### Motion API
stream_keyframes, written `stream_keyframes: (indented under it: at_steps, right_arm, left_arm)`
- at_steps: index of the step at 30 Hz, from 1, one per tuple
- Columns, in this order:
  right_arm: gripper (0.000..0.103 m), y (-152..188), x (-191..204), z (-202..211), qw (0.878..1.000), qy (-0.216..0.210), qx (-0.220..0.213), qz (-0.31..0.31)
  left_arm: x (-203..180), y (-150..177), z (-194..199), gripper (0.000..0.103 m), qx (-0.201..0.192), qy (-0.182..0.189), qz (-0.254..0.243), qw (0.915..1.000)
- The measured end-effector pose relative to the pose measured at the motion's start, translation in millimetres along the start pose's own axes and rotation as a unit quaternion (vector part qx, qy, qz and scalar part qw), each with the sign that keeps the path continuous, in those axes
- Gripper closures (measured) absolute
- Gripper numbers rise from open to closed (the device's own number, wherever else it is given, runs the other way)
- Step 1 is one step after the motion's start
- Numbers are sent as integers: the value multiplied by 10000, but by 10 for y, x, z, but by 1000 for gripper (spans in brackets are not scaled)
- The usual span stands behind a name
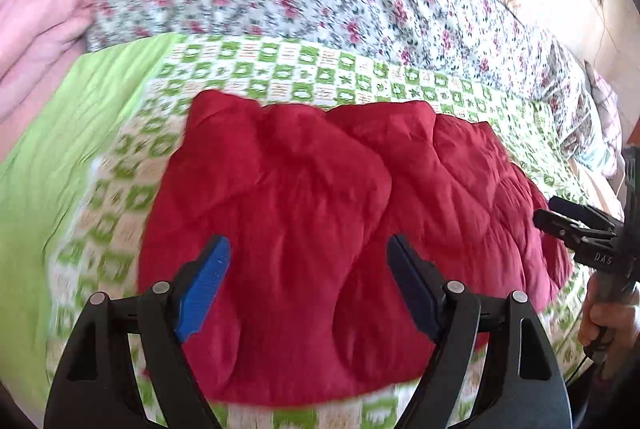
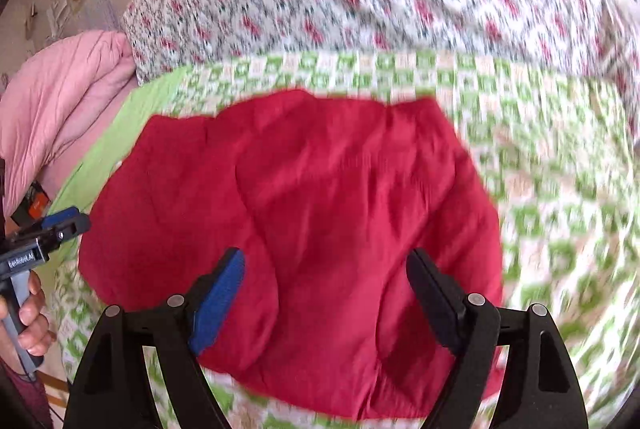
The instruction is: Fold large clothes
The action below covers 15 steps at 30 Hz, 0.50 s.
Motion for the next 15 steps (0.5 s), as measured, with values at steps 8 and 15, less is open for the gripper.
stream_keyframes:
  at_steps: [8, 15]
  right_arm:
    - [19, -63, -161, -1007, 9962, 3, 870, -104]
    - [19, -50, -324, -1244, 9953, 165, 912, -291]
  left_arm:
    - [255, 18, -975, 23, 841, -600, -32, 9946]
    - [387, 10, -1187, 22, 898, -865, 80, 9922]
Point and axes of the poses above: each gripper's, at about its wrist camera, not at the fingertips, and z roughly against the way its jaws point, x to its left, y to its underside, the point moved 5 cm from there along -z, roughly the way its jaws point, and after that the axes turned 13 degrees about -x, right-handed, at the moved point
